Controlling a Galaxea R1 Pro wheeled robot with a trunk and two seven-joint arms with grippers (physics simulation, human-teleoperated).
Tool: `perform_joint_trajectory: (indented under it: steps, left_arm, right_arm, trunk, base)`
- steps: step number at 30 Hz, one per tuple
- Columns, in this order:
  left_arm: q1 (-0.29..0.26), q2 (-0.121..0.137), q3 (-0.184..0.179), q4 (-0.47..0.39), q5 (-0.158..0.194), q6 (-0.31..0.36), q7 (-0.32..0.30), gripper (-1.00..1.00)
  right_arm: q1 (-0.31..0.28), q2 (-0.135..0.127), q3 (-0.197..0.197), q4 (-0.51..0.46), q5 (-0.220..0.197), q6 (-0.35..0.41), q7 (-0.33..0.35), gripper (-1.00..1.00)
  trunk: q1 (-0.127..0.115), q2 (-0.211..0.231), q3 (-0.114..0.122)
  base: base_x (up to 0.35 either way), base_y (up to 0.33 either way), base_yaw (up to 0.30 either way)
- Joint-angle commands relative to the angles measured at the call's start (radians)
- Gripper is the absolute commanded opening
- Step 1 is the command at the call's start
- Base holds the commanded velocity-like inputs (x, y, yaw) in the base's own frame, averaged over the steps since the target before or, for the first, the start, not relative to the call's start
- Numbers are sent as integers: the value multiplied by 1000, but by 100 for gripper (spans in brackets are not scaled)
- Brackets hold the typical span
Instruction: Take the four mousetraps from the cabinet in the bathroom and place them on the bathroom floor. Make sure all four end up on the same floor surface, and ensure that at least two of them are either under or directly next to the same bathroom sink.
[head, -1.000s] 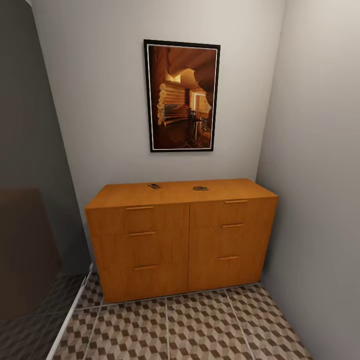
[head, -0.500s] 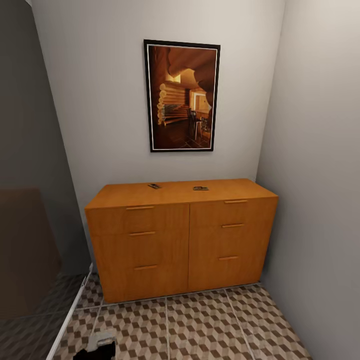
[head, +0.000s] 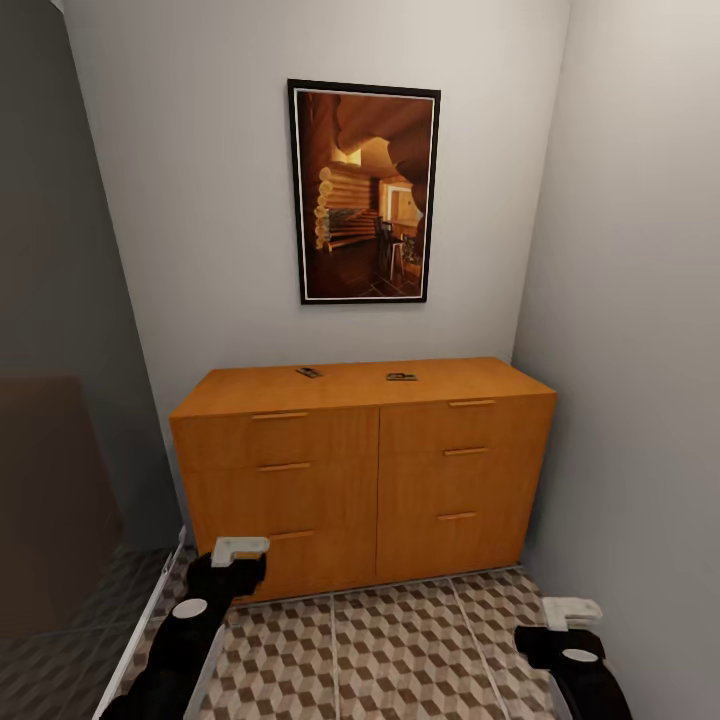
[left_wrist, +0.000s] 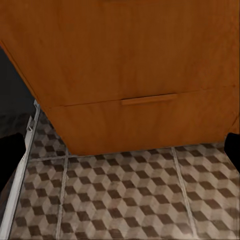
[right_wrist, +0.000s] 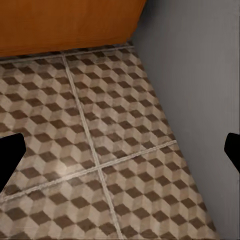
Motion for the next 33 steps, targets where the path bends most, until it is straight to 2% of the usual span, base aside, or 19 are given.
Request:
perform_joint_trajectory:
  steps: [1, 5, 8, 10, 16, 21, 22, 26, 27, 29, 33]
  left_arm:
    - [-5, -12, -24, -49, -10, 61, 1, 100]
    - [-10, -56, -49, -94, -12, 143, 4, 100]
    - [-28, -79, -57, -109, -12, 192, 5, 100]
    - [-64, -88, -61, -115, -12, 225, 5, 100]
    - [-225, -99, -64, -118, -6, 338, 1, 100]
    - [-361, -100, -62, -110, 5, 404, -3, 100]
    - [-416, -99, -60, -107, 14, 419, -4, 100]
    - [-500, -96, -59, -110, 31, 452, -3, 100]
    - [-524, -96, -59, -113, 35, 467, -3, 100]
    - [-545, -94, -59, -115, 37, 481, -1, 100]
    - [-559, -92, -60, -116, 39, 490, -2, 100]
  right_arm:
    - [0, 0, -13, -88, 5, 67, -1, 100]
    - [1, 0, -28, -222, 9, 179, -3, 100]
    - [-19, 0, -33, -271, 10, 259, -6, 100]
    - [-57, 1, -34, -287, 10, 310, -7, 100]
    - [-227, 8, -26, -309, 9, 440, -8, 100]
    - [-385, 14, -20, -305, 5, 440, -9, 100]
    - [-450, 20, -17, -295, 4, 440, -8, 100]
    - [-568, 39, -4, -277, 4, 440, -8, 100]
    - [-616, 48, 4, -271, 4, 440, -9, 100]
    - [-664, 60, 17, -267, 7, 440, -11, 100]
    - [-699, 69, 33, -265, 9, 440, -14, 100]
  trunk:
    - [0, -1, -1]
    - [0, -1, -1]
    - [0, -1, -1]
    - [0, -1, -1]
    - [0, -1, -1]
    - [0, -1, -1]
    - [0, -1, -1]
    - [0, -1, -1]
    - [0, -1, -1]
    - [0, -1, -1]
    - [0, -1, -1]
  base:
    - [0, 0, 0]
    - [0, 0, 0]
    - [0, 0, 0]
    - [0, 0, 0]
    - [0, 0, 0]
    - [0, 0, 0]
    - [0, 0, 0]
    - [0, 0, 0]
    - [0, 0, 0]
    - [0, 0, 0]
    - [0, 0, 0]
